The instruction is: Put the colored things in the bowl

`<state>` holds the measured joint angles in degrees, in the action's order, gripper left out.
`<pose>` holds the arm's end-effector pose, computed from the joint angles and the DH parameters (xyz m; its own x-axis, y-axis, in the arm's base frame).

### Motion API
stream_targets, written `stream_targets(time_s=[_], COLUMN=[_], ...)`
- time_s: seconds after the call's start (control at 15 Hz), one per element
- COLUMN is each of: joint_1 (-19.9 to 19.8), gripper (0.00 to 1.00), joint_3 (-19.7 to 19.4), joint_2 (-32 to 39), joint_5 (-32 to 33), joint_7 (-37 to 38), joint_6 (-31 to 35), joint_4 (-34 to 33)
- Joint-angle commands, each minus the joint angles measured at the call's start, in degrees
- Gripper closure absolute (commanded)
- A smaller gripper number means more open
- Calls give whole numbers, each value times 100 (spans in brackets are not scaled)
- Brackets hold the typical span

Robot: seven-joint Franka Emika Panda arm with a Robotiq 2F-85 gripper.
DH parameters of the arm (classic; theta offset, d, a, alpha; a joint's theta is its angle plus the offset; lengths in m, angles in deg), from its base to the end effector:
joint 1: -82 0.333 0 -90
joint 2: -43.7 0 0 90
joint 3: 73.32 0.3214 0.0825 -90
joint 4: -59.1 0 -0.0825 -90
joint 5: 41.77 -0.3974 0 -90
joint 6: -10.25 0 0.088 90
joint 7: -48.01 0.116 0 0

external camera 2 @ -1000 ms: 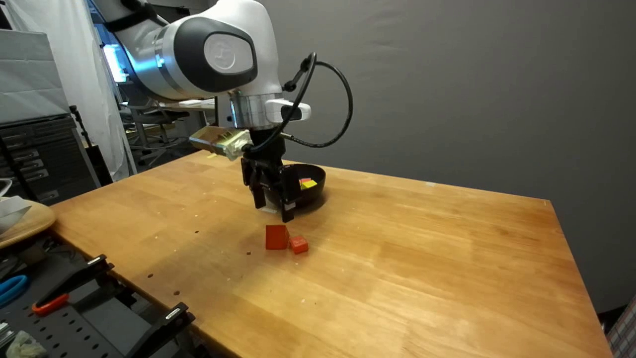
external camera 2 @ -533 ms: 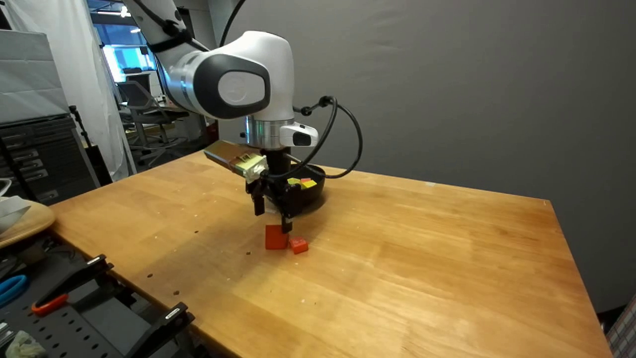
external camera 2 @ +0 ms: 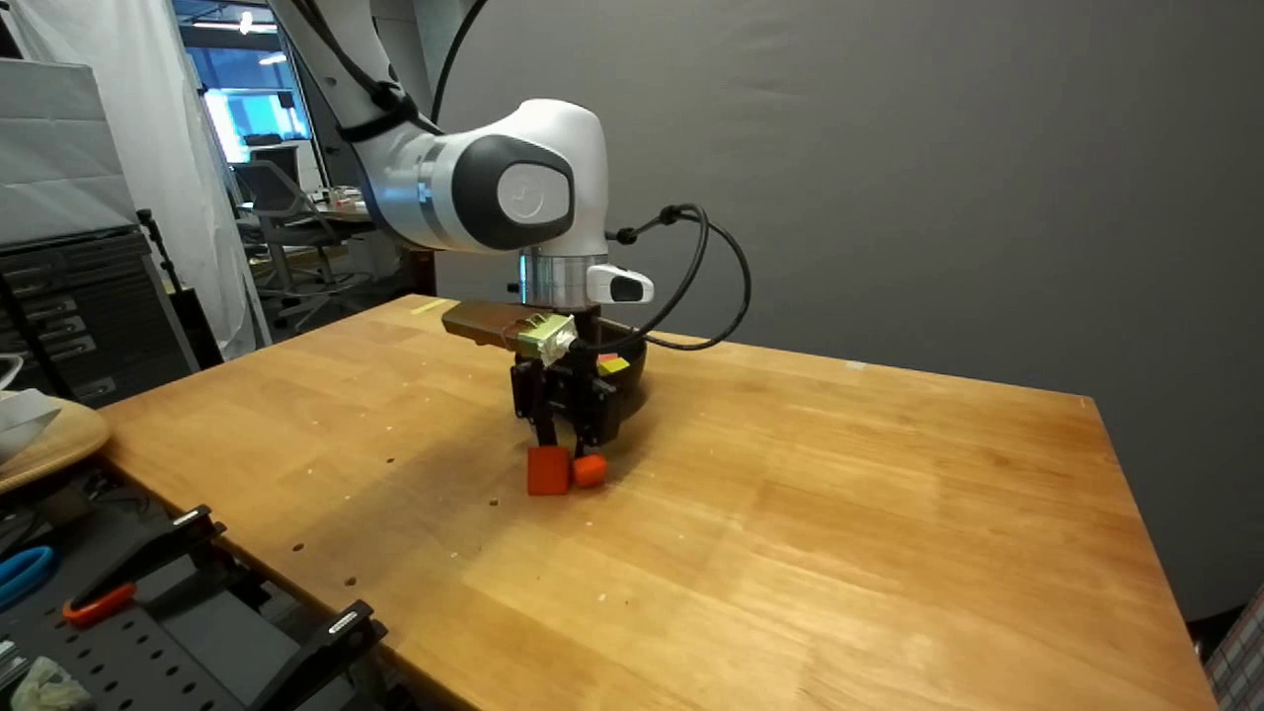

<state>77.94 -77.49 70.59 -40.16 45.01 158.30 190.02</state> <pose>0.5071 -0.0761 0.1169 0.9832 -0.0632 -0.1713 -0.0581 -0.9977 0.0346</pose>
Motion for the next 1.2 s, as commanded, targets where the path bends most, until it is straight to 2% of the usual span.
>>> stream_targets(time_s=[0.0,0.07,0.13,0.2,0.33,0.8,0.87,1.13], joint_1=[138,178,217,235,203,-11,-16,33], gripper=[72,83,82,55,55,3,0,0], joint_3=[-219,-267,-322,-345,-294,108,137,75], joint_2=[-275,-436,-536,-645,-769,-938,-940,-928], joint_5=[400,537,695,817,892,70,-35,-118], joint_7=[151,192,242,281,284,13,9,197], joint_6=[-531,-693,-901,-1062,-1186,-567,-475,-26], joint_4=[-7,92,146,215,303,727,791,1007])
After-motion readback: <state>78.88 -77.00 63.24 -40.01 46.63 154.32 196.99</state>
